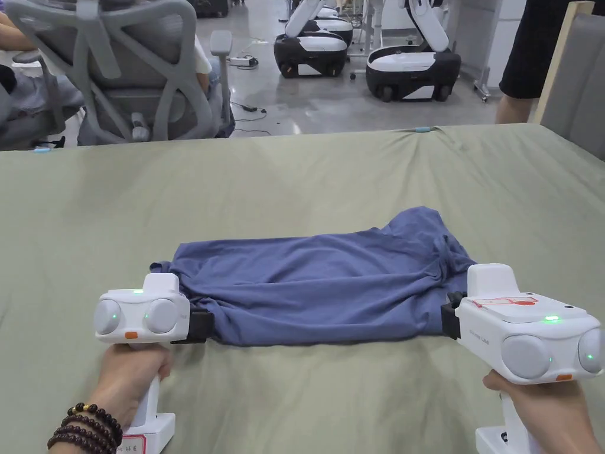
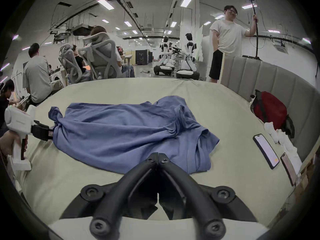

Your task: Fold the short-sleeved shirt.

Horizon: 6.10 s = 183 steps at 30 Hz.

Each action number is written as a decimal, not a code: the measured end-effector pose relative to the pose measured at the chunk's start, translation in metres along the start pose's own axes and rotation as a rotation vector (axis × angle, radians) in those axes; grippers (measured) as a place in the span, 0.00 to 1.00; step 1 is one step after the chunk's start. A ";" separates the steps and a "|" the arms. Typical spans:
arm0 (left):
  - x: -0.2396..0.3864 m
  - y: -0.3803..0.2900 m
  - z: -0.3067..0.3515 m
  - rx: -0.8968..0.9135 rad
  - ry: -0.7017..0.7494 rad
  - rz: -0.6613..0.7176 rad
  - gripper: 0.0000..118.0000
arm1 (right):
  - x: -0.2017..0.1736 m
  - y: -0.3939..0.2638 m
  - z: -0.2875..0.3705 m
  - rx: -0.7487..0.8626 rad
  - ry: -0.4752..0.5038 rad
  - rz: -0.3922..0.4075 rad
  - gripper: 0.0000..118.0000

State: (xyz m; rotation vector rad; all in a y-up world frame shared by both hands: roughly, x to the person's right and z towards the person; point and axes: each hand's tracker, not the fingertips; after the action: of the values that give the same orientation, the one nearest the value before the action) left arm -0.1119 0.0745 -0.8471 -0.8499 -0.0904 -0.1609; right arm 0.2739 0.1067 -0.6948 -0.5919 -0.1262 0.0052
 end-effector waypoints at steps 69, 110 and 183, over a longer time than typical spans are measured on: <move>-0.040 -0.109 0.145 0.249 -0.096 0.117 0.08 | 0.032 -0.043 0.089 -0.064 -0.072 0.040 0.13; -0.025 0.042 -0.002 0.087 -0.056 0.117 0.00 | 0.061 0.078 -0.040 -0.078 0.021 0.008 0.03; -0.025 -0.107 0.163 0.222 -0.068 0.074 0.00 | -0.004 -0.030 0.100 -0.021 -0.097 0.062 0.00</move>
State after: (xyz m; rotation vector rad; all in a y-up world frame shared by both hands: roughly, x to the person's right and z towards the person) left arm -0.1576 0.1302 -0.6640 -0.6362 -0.1372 -0.0510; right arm 0.2567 0.1375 -0.5960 -0.6169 -0.2022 0.0924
